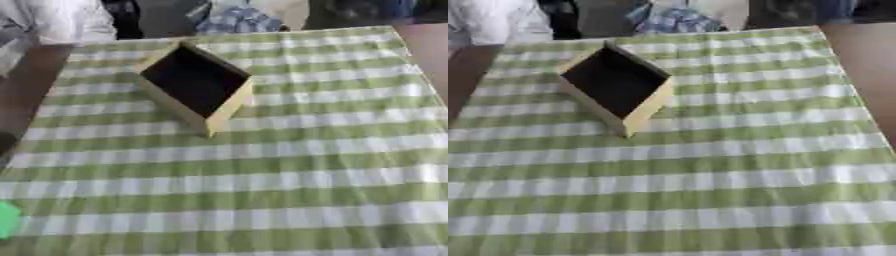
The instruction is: Pick up objects on the table and place them in the box.
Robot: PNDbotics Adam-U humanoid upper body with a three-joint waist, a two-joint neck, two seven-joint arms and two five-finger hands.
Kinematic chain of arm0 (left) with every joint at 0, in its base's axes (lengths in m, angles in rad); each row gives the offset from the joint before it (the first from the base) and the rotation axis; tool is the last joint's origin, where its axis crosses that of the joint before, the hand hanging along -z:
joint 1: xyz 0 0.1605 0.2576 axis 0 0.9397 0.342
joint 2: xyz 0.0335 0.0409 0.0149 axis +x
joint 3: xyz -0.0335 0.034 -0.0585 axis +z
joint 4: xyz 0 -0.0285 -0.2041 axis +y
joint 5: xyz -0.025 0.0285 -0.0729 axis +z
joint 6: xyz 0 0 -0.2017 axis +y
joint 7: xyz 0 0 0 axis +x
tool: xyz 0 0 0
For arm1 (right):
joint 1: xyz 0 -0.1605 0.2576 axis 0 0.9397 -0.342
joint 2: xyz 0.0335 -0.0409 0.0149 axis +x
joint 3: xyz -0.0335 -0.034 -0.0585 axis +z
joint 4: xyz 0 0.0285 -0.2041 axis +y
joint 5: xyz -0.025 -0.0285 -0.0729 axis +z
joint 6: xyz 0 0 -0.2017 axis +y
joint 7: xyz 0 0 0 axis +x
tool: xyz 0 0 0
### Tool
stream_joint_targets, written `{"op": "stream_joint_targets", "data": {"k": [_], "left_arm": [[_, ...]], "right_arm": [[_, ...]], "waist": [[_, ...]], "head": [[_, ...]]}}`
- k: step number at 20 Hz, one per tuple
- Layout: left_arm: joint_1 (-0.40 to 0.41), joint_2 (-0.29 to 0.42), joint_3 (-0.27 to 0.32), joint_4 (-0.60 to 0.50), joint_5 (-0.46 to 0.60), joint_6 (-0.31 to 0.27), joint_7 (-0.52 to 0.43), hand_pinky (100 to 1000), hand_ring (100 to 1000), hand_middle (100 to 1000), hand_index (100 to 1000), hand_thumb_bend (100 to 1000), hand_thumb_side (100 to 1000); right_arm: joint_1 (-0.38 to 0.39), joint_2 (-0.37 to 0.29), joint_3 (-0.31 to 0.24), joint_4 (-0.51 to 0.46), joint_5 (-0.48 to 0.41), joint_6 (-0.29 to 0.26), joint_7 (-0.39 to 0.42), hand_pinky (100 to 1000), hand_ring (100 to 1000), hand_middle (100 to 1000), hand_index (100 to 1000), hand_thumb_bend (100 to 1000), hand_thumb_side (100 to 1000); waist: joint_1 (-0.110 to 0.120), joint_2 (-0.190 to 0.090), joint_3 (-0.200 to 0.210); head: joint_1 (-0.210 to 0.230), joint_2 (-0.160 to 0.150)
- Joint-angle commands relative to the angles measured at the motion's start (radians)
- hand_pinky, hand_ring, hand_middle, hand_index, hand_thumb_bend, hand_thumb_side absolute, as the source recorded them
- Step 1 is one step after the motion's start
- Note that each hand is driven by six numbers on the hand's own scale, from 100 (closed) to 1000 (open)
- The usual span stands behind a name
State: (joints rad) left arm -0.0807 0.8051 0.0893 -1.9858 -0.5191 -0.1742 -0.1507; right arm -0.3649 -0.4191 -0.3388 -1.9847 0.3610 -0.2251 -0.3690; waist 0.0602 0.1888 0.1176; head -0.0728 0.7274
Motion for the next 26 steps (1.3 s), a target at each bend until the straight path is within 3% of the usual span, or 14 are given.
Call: {"op": "stream_joint_targets", "data": {"k": [1, 8, 14, 26], "left_arm": [[-0.014, 0.051, 0.011, -0.014, -0.015, -0.007, -0.023, 797, 901, 941, 922, 593, 932], [-0.05, 0.137, -0.027, -0.011, -0.032, -0.023, -0.162, 839, 900, 941, 923, 707, 981], [-0.07, 0.169, -0.039, 0.001, -0.05, -0.019, -0.258, 869, 907, 945, 918, 702, 890], [-0.088, 0.201, -0.057, 0.052, -0.011, -0.03, -0.393, 883, 924, 958, 938, 688, 706]], "right_arm": [[-0.007, -0.028, -0.008, -0.015, 0.008, 0.004, -0.001, 582, 762, 732, 901, 100, 996], [0.002, -0.024, 0.0, -0.015, 0.01, 0.006, 0.003, 587, 760, 730, 899, 100, 992], [0.006, -0.023, 0.001, -0.015, 0.012, 0.007, 0.004, 589, 758, 727, 898, 100, 991], [0.02, -0.017, 0.002, -0.015, 0.012, 0.014, 0.006, 586, 754, 723, 898, 100, 995]], "waist": [[-0.001, -0.017, 0.005], [0.003, -0.046, 0.032], [0.004, -0.059, 0.037], [0.007, -0.076, 0.05]], "head": [[-0.005, 0.008], [-0.004, 0.041], [0.025, 0.043], [0.018, 0.043]]}}
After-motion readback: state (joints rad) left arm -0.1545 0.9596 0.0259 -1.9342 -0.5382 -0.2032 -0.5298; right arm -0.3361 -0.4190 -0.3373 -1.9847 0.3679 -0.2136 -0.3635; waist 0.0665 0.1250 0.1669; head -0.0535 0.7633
